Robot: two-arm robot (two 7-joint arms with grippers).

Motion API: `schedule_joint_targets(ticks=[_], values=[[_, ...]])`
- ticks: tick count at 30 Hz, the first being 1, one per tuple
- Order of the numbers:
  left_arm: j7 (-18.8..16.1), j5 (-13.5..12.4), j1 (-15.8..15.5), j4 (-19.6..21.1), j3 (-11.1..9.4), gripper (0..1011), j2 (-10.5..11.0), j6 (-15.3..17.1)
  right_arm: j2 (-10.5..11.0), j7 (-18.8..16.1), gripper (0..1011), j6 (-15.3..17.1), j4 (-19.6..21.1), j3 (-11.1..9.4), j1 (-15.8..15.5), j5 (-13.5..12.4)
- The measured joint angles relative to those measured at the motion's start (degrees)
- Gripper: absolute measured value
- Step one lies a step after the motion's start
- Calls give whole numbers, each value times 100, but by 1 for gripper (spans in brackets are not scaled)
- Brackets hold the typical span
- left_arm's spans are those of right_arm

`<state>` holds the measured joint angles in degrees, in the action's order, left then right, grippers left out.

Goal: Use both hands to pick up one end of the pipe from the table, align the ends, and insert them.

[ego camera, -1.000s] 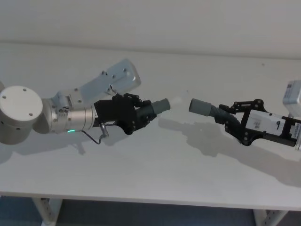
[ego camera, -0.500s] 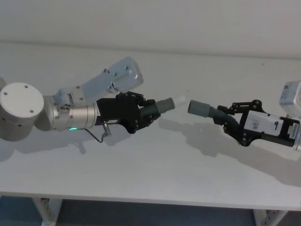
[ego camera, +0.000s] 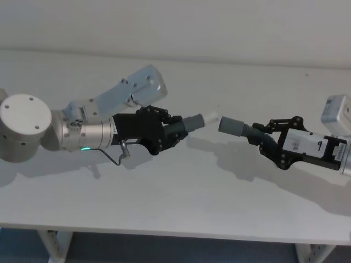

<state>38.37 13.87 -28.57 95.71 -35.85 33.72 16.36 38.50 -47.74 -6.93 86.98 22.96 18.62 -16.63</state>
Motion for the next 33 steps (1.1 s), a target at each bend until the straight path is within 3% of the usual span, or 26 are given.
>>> schedule_joint_targets(ticks=[33], values=[[-17, 96, -130, -47, -176, 331, 75, 7, -10, 166, 252, -18, -82, 193, 149, 25]])
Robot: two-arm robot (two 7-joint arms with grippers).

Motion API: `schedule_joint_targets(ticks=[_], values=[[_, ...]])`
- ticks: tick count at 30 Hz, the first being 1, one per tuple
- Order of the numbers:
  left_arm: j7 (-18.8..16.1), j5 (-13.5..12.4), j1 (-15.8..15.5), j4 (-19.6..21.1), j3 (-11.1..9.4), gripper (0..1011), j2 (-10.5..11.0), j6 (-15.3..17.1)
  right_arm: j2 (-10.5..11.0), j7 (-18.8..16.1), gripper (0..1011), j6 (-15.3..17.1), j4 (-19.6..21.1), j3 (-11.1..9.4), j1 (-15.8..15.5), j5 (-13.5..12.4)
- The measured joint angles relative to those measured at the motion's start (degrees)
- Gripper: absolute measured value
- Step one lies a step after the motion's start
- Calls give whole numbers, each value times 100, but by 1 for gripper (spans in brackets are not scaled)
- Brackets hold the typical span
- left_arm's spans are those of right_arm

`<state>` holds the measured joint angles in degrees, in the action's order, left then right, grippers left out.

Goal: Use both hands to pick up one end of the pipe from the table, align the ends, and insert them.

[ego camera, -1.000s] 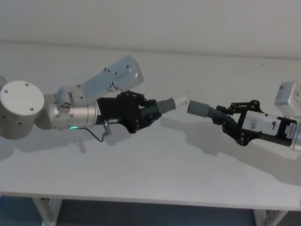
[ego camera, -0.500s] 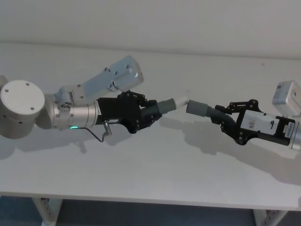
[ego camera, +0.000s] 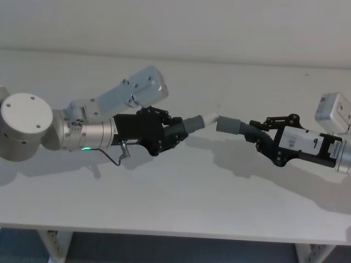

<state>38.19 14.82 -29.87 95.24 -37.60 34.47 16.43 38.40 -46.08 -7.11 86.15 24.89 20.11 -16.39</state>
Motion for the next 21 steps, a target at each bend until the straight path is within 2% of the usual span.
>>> schedule_joint_targets(ticks=[21], values=[[-183, -258, 27, 113, -63, 331, 15, 303, -17, 86, 252, 8, -51, 128, 108, -10]])
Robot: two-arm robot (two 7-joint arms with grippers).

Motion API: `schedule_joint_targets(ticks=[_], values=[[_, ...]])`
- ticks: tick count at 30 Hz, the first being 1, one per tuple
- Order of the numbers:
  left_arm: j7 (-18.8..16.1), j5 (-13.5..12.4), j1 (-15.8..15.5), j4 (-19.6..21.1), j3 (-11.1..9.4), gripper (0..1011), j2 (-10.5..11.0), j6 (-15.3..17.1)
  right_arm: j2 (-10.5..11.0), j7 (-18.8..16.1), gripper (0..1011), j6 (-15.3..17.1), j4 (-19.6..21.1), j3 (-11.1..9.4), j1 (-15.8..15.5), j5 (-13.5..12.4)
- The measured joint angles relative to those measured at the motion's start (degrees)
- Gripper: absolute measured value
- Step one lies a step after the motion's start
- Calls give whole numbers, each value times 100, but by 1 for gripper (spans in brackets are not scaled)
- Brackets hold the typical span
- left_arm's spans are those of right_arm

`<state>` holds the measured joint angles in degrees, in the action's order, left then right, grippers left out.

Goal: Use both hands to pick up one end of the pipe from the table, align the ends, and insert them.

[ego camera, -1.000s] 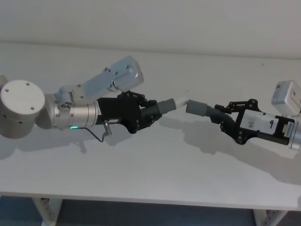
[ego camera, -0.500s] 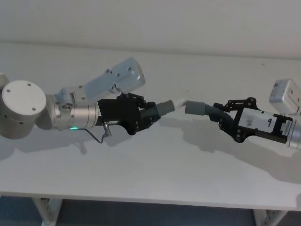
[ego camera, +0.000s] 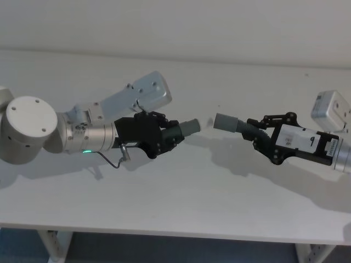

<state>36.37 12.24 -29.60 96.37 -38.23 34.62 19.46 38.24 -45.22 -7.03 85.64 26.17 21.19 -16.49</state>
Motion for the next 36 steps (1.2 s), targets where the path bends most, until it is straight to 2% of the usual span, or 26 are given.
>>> schedule_joint_targets(ticks=[36], values=[[-117, -61, 328, 218, 223, 331, -38, 98, 72, 56, 252, 116, -30, 265, 124, 7]])
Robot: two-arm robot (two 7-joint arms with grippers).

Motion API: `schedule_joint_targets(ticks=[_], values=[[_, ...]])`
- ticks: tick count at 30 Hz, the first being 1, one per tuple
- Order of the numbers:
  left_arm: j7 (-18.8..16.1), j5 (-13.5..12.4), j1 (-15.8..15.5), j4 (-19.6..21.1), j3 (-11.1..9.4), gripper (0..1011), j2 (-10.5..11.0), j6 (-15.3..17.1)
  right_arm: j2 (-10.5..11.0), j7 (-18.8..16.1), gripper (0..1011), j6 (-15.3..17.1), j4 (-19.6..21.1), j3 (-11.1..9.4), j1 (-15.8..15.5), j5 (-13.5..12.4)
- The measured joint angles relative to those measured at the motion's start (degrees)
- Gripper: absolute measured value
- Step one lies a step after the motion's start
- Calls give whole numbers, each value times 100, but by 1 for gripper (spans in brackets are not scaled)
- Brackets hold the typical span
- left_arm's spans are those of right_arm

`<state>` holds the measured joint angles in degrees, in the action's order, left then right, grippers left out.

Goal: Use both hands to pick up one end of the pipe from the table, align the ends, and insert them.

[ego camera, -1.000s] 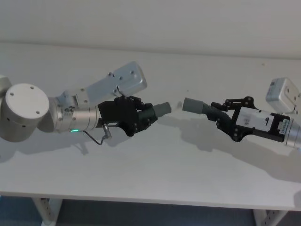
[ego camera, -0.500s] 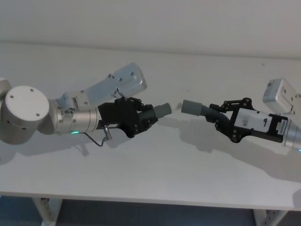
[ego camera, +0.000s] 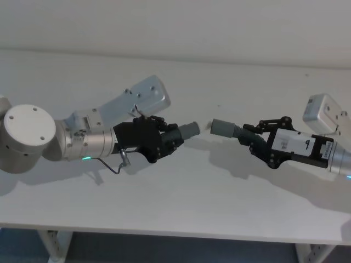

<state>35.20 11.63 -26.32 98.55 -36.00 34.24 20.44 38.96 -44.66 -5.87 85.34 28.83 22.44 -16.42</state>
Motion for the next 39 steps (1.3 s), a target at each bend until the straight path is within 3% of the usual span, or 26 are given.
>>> schedule_joint_targets(ticks=[39], values=[[12, -125, 124, 152, 128, 331, 61, 35, 58, 114, 252, -5, -73, 145, 66, -53]])
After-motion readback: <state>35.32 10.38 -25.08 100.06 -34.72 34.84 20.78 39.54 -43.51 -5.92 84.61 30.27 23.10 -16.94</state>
